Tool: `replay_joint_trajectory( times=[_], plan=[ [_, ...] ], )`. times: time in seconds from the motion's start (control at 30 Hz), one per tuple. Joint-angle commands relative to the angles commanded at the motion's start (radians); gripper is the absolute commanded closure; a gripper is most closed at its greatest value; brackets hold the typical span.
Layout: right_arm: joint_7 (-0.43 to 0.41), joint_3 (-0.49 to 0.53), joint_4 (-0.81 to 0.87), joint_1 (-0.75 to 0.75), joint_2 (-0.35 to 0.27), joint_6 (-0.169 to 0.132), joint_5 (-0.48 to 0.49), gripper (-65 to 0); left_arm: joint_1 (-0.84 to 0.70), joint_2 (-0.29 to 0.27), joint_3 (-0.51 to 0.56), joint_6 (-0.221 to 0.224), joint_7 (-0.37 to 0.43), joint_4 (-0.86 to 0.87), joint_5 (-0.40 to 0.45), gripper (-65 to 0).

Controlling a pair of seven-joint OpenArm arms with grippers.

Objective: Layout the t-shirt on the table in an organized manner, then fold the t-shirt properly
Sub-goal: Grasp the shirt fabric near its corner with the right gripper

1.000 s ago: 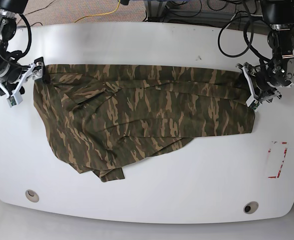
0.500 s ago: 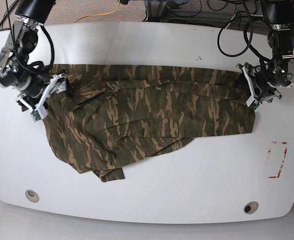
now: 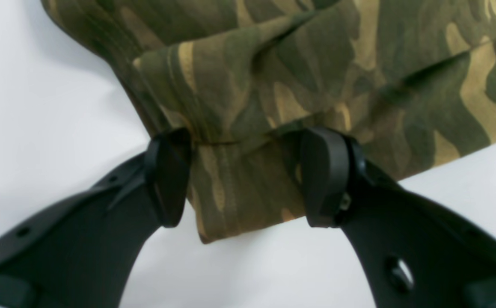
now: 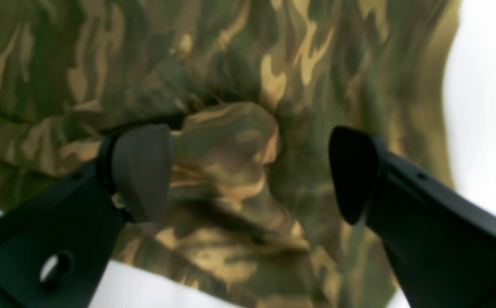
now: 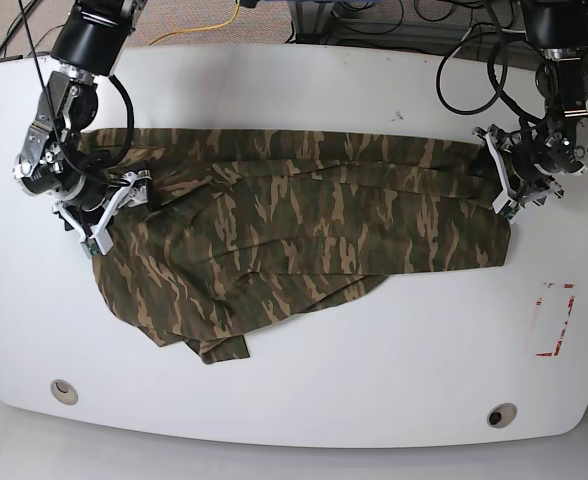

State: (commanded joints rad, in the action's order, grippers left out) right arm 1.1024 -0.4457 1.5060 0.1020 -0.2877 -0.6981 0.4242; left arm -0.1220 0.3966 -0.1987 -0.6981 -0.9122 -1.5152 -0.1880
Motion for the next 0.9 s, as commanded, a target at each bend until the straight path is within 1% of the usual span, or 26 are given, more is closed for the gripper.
replay_joint_trajectory(
  times=[0.03, 0.1, 0.13, 0.17, 0.2, 0.23, 0.27, 0.3, 0.37, 0.4, 0.53, 0.77, 0.83, 0.9],
  plan=[
    [-0.003, 0.0, -0.017, 0.003, -0.006, 0.0, 0.0, -51.4, 0.0, 0.0, 0.0, 0.0, 0.0, 0.0, 0.0, -37.9],
    [-0.006, 0.003, -0.044, 0.005, -0.017, 0.0, 0.003, -44.9, 0.0, 0.0, 0.0, 0.0, 0.0, 0.0, -0.002, -37.9],
    [-0.006, 0.012, -0.046, 0.006, -0.018, 0.0, 0.005, -40.6, 0.0, 0.0, 0.0, 0.0, 0.0, 0.0, -0.002, -37.9],
    [-0.006, 0.031, -0.044, 0.006, -0.02, 0.0, 0.005, -34.1, 0.0, 0.0, 0.0, 0.0, 0.0, 0.0, -0.002, -37.9],
    [-0.006, 0.043, -0.044, 0.006, -0.02, 0.0, 0.005, -29.5, 0.002, 0.0, 0.0, 0.0, 0.0, 0.0, -0.002, -37.9],
    [-0.006, 0.061, -0.043, 0.006, -0.021, 0.0, 0.005, -22.2, 0.002, 0.0, 0.0, 0.0, 0.0, 0.0, -0.002, -37.9],
    [-0.006, 0.069, -0.041, 0.006, -0.021, 0.0, 0.005, -17.9, 0.003, 0.0, 0.0, 0.0, 0.0, 0.0, -0.002, -37.9],
    [-0.006, 0.08, -0.038, 0.006, -0.021, 0.0, 0.005, -12.2, 0.003, 0.0, 0.0, 0.0, 0.0, 0.0, -0.002, -37.9],
    [-0.006, 0.092, -0.018, 0.005, -0.021, 0.0, 0.005, -4.9, 0.003, 0.0, 0.0, 0.0, 0.0, 0.0, -0.002, -37.9],
    [-0.006, 0.097, -0.009, 0.002, -0.021, 0.0, 0.005, -4.6, 0.003, 0.0, 0.0, 0.0, 0.0, 0.0, -0.002, -37.9],
    [-0.005, 0.11, 0.044, -0.002, -0.017, 0.0, 0.006, -7.3, 0.003, -0.002, 0.0, 0.0, 0.0, 0.002, -0.002, -37.9],
    [0.015, 0.11, 0.123, -0.002, -0.015, 0.0, 0.009, -7.5, 0.003, -0.003, 0.0, 0.0, 0.0, 0.005, 0.0, -37.9],
    [0.017, 0.11, 0.141, 0.0, -0.015, 0.0, 0.028, -7.5, 0.003, -0.003, 0.0, 0.0, 0.0, 0.006, 0.0, -37.9],
    [0.017, 0.11, 0.147, 0.002, -0.02, 0.0, 0.074, -7.5, 0.003, -0.003, 0.0, 0.0, 0.0, 0.006, 0.0, -37.9]
  ],
)
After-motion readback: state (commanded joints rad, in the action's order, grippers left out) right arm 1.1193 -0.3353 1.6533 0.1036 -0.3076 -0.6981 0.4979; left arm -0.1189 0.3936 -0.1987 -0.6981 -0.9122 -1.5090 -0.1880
